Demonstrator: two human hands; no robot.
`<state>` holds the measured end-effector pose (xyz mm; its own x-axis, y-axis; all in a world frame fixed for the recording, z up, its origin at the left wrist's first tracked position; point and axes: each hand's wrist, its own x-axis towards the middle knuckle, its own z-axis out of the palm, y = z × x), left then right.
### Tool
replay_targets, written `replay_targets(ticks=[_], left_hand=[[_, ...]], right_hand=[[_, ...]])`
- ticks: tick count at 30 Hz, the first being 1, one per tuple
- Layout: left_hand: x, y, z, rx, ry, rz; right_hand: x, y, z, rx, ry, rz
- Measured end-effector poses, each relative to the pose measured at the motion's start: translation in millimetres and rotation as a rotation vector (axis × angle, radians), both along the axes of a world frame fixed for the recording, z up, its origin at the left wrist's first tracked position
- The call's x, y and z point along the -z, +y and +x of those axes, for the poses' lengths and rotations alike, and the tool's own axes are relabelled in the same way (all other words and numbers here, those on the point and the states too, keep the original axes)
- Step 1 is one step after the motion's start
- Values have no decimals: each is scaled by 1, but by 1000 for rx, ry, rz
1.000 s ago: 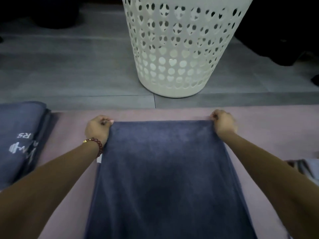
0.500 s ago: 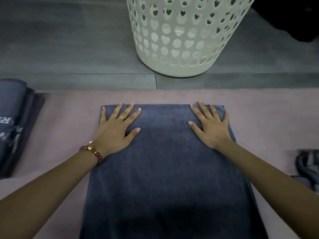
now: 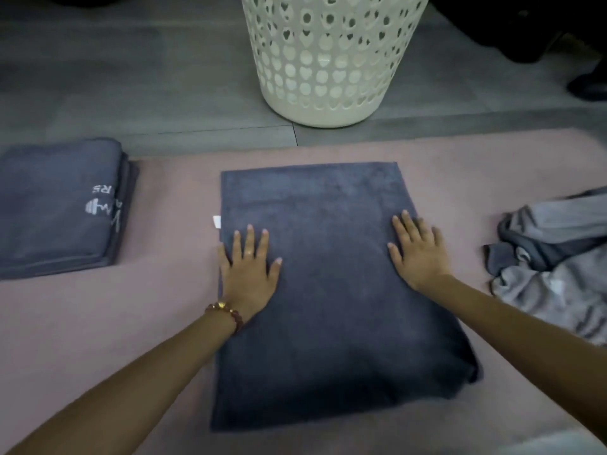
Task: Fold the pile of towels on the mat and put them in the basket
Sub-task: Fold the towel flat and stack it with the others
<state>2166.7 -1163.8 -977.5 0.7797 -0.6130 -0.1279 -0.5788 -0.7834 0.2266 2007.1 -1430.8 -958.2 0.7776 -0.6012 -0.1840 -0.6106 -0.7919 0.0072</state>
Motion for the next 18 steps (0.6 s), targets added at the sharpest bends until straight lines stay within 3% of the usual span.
replay_targets(ticks=[3, 8, 10, 13, 14, 18], left_hand=[[7, 57, -88, 286, -52, 67], [12, 121, -124, 423, -104, 62], [4, 124, -128, 224, -26, -36], [-11, 115, -141, -377, 217, -230], [-16, 113, -144, -481, 259, -291], [-24, 115, -155, -549, 383, -541]], right_hand=[[-3, 39, -91, -160, -23, 27], [-1, 59, -196, 164, -114, 141], [-2, 67, -205, 255, -264, 206], [-1, 85, -210, 430, -406, 286], [0, 90, -210, 486, -443, 348], [-5, 95, -202, 676, -557, 507]])
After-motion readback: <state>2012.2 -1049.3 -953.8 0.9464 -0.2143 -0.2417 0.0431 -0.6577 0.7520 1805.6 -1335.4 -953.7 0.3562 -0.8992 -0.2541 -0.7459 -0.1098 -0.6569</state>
